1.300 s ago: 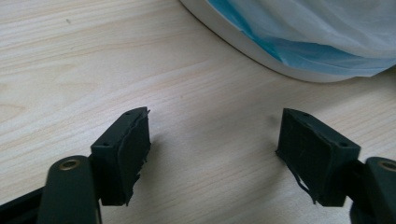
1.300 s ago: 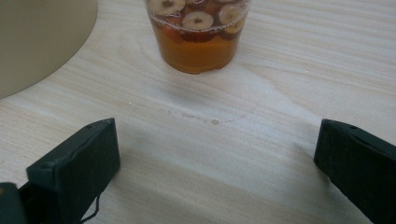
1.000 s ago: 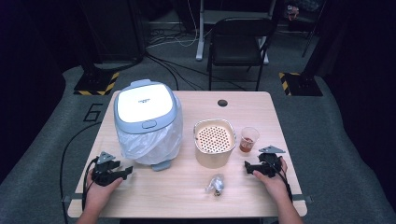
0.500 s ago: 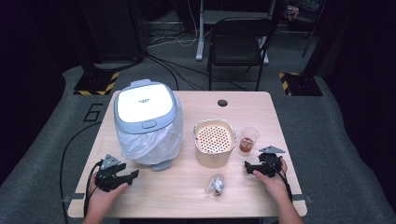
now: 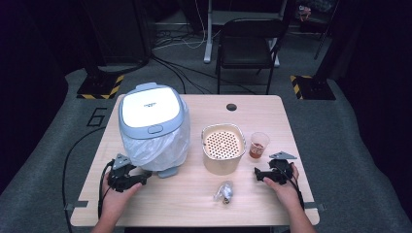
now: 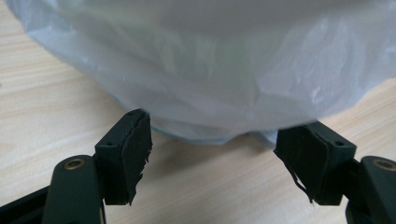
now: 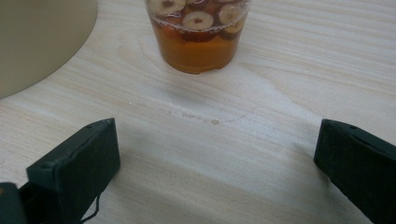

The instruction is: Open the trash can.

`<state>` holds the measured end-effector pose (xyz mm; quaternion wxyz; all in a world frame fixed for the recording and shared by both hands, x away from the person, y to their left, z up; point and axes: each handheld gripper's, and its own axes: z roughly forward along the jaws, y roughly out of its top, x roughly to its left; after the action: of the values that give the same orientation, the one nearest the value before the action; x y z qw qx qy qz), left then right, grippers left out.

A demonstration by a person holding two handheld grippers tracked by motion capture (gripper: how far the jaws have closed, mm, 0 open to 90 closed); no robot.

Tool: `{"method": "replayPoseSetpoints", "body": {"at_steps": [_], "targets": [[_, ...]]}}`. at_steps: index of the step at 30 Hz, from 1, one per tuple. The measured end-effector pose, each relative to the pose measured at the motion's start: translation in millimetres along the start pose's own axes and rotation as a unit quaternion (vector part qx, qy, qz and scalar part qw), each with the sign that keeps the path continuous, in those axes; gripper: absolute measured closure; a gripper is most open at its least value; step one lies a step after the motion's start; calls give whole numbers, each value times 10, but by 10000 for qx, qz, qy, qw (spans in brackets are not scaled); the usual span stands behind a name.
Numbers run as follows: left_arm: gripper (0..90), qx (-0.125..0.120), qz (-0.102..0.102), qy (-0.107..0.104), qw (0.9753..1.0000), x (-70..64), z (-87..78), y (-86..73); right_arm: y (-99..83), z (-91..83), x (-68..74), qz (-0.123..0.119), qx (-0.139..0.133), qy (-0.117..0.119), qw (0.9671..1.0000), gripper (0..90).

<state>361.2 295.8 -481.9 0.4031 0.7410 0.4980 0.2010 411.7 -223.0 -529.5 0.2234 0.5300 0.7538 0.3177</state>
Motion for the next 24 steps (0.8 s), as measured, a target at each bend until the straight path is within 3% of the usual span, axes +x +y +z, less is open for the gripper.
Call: {"method": "replayPoseSetpoints", "body": {"at_steps": [6,7,10,16,24], "targets": [[270,-39,-21,123,9999,18,58,21,-1,-1,1,-4,0,7,10000,0],[274,-115,-165,134,9997,35,68,26,-1,-1,1,-3,1,7,10000,0],[265,-54,-204,42,9998,61,71,32,-1,-1,2,2,-2,5,10000,0],[265,-75,-137,23,9999,71,75,37,-1,-1,1,-4,1,7,10000,0],[268,-63,-204,89,9997,120,85,47,-1,-1,1,-5,0,7,10000,0]]}}
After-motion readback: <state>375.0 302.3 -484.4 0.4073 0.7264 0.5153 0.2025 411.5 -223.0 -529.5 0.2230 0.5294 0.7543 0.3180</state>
